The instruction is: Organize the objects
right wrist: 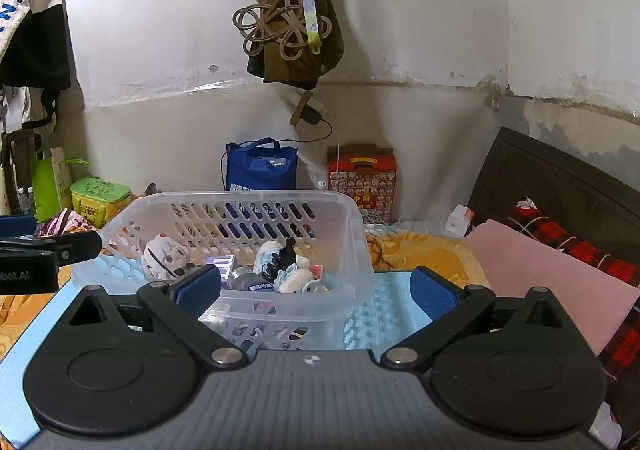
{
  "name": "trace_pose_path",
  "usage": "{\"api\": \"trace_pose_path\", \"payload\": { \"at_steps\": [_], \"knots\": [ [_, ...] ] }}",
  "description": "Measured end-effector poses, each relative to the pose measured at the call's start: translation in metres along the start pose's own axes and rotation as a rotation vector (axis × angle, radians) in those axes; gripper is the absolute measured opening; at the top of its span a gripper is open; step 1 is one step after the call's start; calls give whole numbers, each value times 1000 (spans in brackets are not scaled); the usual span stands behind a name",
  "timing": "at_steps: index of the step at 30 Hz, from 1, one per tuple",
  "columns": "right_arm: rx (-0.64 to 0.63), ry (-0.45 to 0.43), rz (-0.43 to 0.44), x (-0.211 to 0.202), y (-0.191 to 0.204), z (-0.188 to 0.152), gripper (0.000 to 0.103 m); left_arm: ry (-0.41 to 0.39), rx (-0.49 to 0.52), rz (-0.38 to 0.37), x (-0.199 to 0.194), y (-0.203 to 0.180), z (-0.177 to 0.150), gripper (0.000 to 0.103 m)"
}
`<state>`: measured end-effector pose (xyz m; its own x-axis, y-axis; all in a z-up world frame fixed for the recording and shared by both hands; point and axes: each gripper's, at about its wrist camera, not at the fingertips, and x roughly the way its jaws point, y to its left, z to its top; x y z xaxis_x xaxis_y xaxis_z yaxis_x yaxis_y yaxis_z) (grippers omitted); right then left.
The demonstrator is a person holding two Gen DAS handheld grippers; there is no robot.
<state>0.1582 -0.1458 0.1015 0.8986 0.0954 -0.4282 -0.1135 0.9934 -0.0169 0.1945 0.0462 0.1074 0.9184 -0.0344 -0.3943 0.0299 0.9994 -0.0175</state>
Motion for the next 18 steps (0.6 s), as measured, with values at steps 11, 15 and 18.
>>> {"api": "trace_pose_path", "payload": {
  "at_steps": [11, 15, 18],
  "knots": [
    [17, -12, -6, -2, -3, 0, 103, 11, -5, -3, 1, -1, -1, 103],
    [21, -11, -4, -1, -4, 0, 103, 11, -1, -11, 0, -1, -2, 103],
    [22, -8, -2, -1, -4, 0, 103, 13, 1, -5, 1, -1, -3, 103]
  ]
}}
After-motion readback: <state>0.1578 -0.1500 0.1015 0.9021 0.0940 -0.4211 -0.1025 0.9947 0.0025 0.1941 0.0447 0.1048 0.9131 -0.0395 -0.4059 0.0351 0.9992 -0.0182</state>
